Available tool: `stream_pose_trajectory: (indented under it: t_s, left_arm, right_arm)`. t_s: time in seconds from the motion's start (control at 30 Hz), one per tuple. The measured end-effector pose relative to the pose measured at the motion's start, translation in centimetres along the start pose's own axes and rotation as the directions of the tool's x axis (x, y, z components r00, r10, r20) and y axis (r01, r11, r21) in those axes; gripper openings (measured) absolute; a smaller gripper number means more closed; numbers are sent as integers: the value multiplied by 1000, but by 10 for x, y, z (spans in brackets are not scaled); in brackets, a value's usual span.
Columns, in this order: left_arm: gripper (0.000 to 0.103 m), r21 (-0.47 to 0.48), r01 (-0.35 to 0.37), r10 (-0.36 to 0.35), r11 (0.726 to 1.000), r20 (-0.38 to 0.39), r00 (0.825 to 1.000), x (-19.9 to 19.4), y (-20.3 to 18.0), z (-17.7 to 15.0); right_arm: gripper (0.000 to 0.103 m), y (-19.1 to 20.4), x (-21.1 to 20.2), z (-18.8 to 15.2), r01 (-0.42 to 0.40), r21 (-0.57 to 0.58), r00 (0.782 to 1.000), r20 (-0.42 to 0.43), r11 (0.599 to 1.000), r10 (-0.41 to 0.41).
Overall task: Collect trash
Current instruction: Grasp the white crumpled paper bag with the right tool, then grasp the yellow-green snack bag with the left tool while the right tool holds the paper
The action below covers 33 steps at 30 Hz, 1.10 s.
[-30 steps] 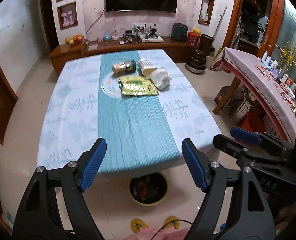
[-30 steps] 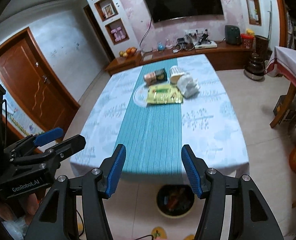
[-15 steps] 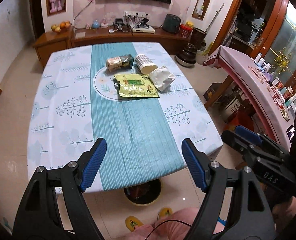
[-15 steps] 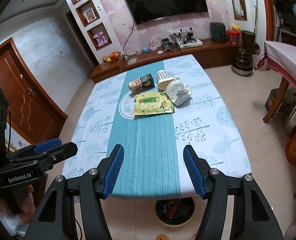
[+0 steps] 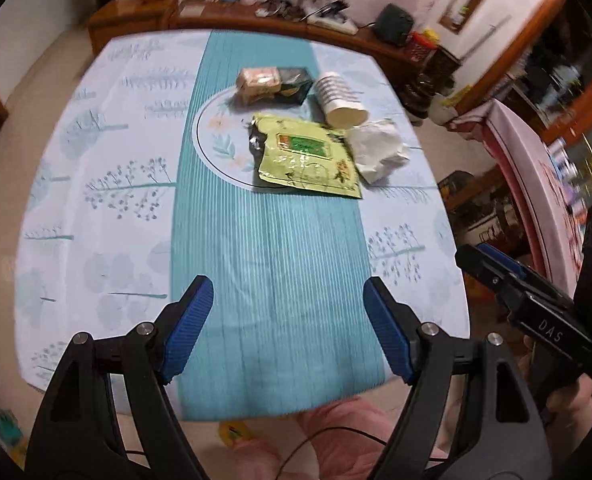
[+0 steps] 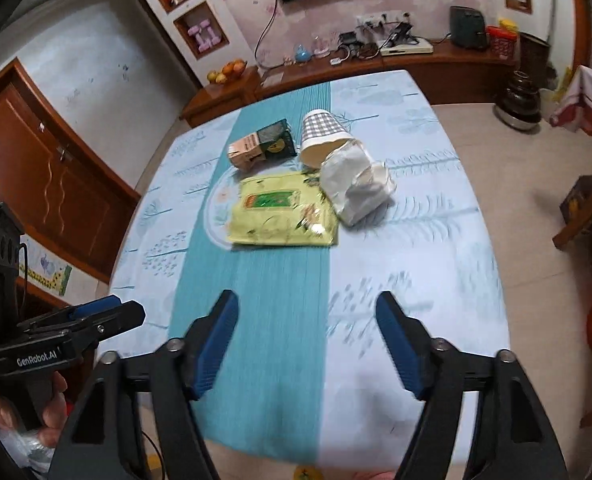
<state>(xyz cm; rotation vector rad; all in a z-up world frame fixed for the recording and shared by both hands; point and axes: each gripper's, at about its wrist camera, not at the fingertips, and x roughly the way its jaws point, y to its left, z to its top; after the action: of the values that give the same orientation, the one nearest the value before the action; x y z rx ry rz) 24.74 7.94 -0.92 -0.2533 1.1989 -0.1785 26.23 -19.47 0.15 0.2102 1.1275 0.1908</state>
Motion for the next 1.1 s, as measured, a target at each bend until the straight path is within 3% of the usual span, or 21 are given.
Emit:
stream_pose_trajectory:
  t_s: [0.3,0.53,0.73,0.87,1.1]
  left_arm:
    - [75,-204,-51,34,978,-84,996,81,13,54]
    - [75,-330,-53,28,943,-81,996,117,30,76]
    - [75,-352,-61,30,934,-94,995,147,33,90]
    - [75,-358,-55,22,932,-97,995,163,31,98]
    - [75,-390,-37,4,920,-85,996,182,33,109]
  right_arm:
    - [79,-41,91,76,-37,-70,995,-98,997,30]
    - [79,-54,155,120,-40,-98,992,-126,994,27]
    - [48,-33,179,121,-34,-256,991,-132,966,0]
    - [45,-22,183,115,-33,-324,993,-120,946,-6]
    - [43,-24,183,111,-52,-343,993,-119,938,12]
